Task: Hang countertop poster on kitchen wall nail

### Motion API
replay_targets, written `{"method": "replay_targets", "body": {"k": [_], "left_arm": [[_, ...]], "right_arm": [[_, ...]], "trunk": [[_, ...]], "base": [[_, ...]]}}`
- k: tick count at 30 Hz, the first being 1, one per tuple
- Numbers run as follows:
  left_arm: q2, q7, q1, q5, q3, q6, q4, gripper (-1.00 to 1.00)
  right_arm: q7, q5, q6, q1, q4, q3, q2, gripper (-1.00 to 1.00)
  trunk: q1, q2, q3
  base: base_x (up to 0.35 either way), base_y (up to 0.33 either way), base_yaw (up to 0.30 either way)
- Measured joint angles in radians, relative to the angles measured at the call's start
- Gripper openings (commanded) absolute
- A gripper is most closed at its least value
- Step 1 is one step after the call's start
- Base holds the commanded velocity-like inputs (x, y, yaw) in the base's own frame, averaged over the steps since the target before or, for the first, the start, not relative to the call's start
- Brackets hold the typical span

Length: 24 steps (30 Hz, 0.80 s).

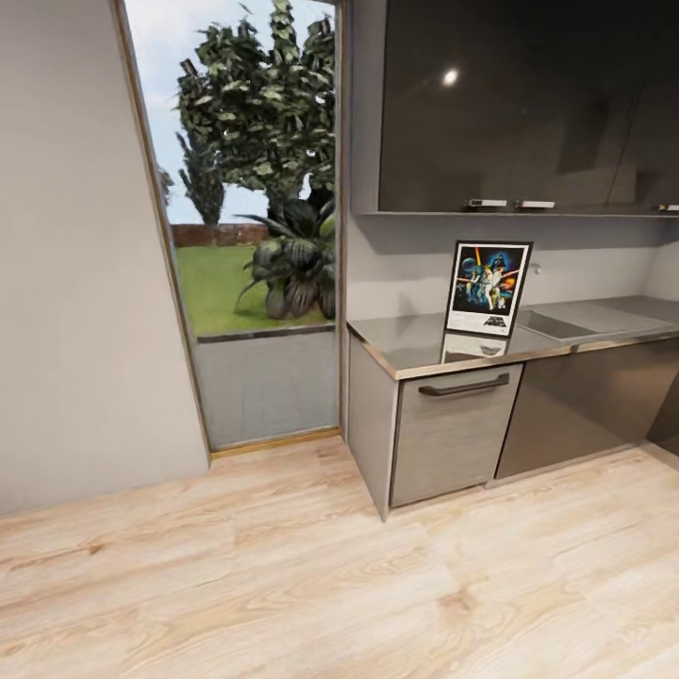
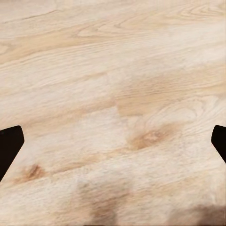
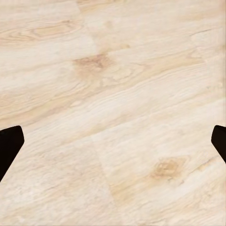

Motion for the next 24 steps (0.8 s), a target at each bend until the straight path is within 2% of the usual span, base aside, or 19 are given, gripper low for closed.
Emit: {"method": "replay_targets", "body": {"k": [9, 24], "left_arm": [[-0.001, 0.002, 0.000, -0.001, -0.001, 0.001, 0.000, 1.00], [-0.002, 0.004, 0.000, -0.001, -0.002, 0.001, 0.000, 1.00]], "right_arm": [[0.000, 0.000, 0.000, 0.000, 0.000, -0.010, -0.001, 1.00], [0.000, 0.002, -0.003, 0.000, 0.001, -0.011, -0.002, 1.00]], "trunk": [[0.000, 0.000, 0.000], [0.000, 0.000, 0.000]], "base": [[0.150, -0.217, 0.000], [0.217, -0.267, 0.000]]}}
